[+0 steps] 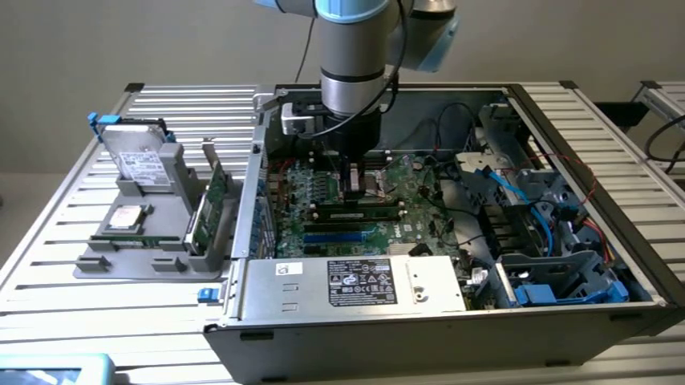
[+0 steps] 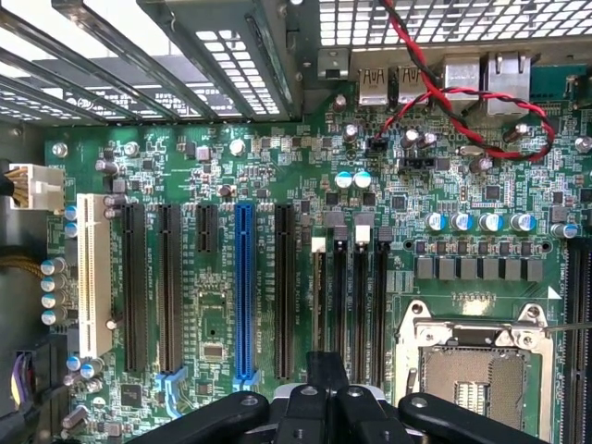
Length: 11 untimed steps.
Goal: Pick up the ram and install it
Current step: 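Press down the ram until it locks into place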
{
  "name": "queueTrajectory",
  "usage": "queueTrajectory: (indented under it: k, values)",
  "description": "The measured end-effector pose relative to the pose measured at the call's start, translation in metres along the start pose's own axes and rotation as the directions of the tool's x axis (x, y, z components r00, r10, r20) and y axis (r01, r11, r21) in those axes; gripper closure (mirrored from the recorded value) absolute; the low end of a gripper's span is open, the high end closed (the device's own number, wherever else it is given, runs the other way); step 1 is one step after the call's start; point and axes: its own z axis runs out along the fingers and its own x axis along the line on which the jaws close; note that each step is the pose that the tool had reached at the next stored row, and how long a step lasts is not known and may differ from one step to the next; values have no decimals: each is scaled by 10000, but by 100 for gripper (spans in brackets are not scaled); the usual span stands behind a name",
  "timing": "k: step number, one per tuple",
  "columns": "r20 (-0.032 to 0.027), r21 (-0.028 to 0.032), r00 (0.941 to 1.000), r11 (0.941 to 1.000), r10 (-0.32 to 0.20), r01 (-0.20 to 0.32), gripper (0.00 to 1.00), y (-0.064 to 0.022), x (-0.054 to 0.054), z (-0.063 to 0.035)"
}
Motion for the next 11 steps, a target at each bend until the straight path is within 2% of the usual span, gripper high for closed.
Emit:
queueTrajectory:
  k: [2, 6, 11]
  values:
    - [7, 5, 10000, 10000, 1, -1, 89, -1, 0, -7]
    - [1, -5, 10000, 10000, 0, 0, 89, -19, 14, -166]
    - [0, -6, 10000, 10000, -1, 1, 89, -93, 17, -175]
